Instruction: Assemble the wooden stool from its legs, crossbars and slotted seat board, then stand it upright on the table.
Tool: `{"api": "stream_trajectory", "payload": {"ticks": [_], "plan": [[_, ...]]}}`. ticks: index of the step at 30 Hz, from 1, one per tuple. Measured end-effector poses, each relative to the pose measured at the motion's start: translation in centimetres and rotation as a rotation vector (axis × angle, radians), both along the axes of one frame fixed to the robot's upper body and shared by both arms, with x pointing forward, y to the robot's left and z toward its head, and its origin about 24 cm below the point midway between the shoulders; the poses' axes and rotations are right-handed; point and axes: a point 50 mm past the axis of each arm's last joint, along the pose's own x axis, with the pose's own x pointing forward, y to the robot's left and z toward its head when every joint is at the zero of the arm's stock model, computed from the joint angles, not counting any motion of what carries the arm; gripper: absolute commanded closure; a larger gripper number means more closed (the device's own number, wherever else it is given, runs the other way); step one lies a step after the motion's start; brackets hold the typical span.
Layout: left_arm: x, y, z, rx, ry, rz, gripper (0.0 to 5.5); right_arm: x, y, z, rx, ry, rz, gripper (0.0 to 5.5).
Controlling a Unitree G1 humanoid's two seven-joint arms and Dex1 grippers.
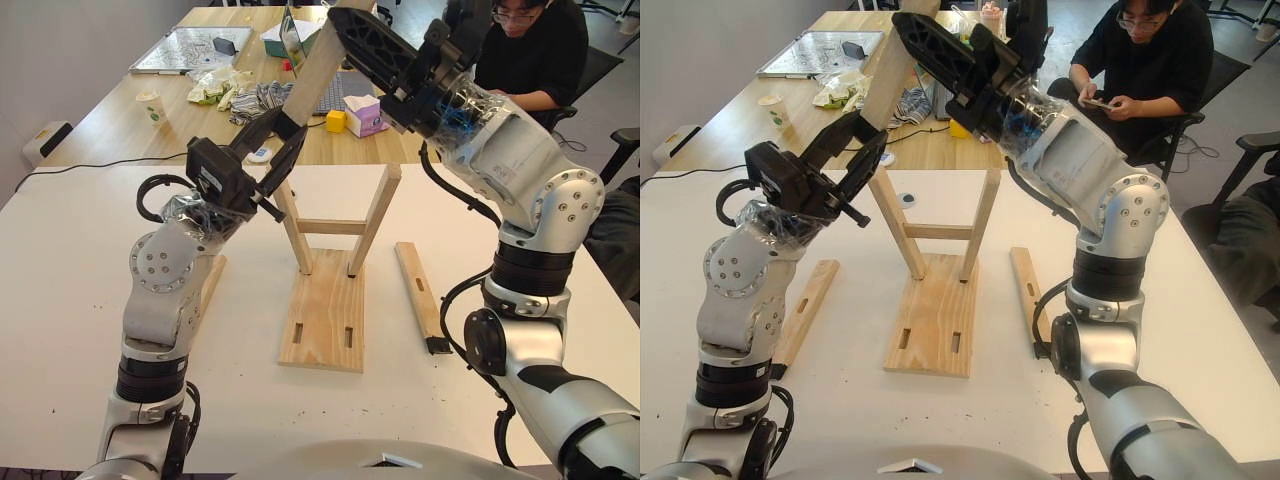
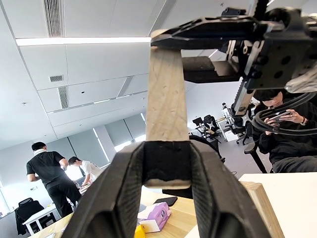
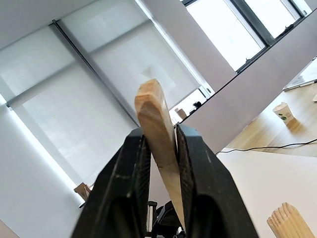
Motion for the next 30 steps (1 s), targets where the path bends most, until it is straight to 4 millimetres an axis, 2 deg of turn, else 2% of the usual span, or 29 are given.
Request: {"api": "stream_trajectory", "payload": {"ticks": [1, 3, 6, 8, 11, 13, 14, 15, 17, 20, 21, 23, 26, 30], "plan": [[0.0, 0.0, 0.0, 0.000, 0.003, 0.000, 3.87, 0.0, 0.0, 0.0, 0.000, 0.001, -0.001, 4.86], [0.1, -0.1, -0.2, 0.012, 0.028, -0.006, 3.57, 0.1, 0.0, 0.0, 0.006, 0.005, -0.003, 5.05], [0.5, -0.2, -1.7, 0.049, 0.126, -0.001, 3.16, 0.1, -0.1, 0.0, 0.001, -0.013, -0.008, 5.10], [0.7, 0.2, -2.4, 0.089, 0.179, 0.020, 2.88, 1.0, -1.4, 0.0, -0.034, -0.029, -0.103, 5.10], [0.7, 0.6, -3.2, 0.100, 0.222, 0.053, 2.45, 2.8, -7.2, 0.5, -0.039, -0.044, -0.379, 5.10], [0.9, 1.1, -3.1, 0.089, 0.218, 0.106, 2.37, 3.0, -11.7, 0.7, -0.064, -0.084, -0.578, 5.10], [0.9, 1.5, -2.7, 0.070, 0.193, 0.140, 2.37, 2.8, -14.0, 0.0, -0.092, -0.088, -0.673, 5.10], [0.9, 2.3, -1.9, 0.035, 0.143, 0.189, 2.37, 2.6, -16.5, -1.8, -0.154, -0.052, -0.779, 5.10], [0.9, 3.1, -0.4, -0.031, 0.062, 0.249, 2.37, 2.0, -17.7, -5.3, -0.272, 0.005, -0.826, 5.10], [0.9, 4.3, 0.8, -0.103, -0.001, 0.329, 2.37, -0.3, -16.7, -12.2, -0.491, 0.105, -0.753, 5.10], [0.9, 4.7, 0.9, -0.114, -0.008, 0.348, 2.37, -1.6, -16.0, -15.2, -0.575, 0.155, -0.701, 5.10], [1.0, 4.9, 0.8, -0.123, -0.013, 0.361, 2.37, -3.4, -14.9, -19.3, -0.606, 0.257, -0.638, 5.10], [1.3, 5.0, 0.4, -0.120, 0.008, 0.361, 2.37, -4.2, -14.8, -20.6, -0.634, 0.256, -0.627, 5.10], [1.6, 5.2, 0.1, -0.121, 0.018, 0.364, 2.37, -4.6, -13.4, -22.1, -0.607, 0.269, -0.605, 5.10]]}}
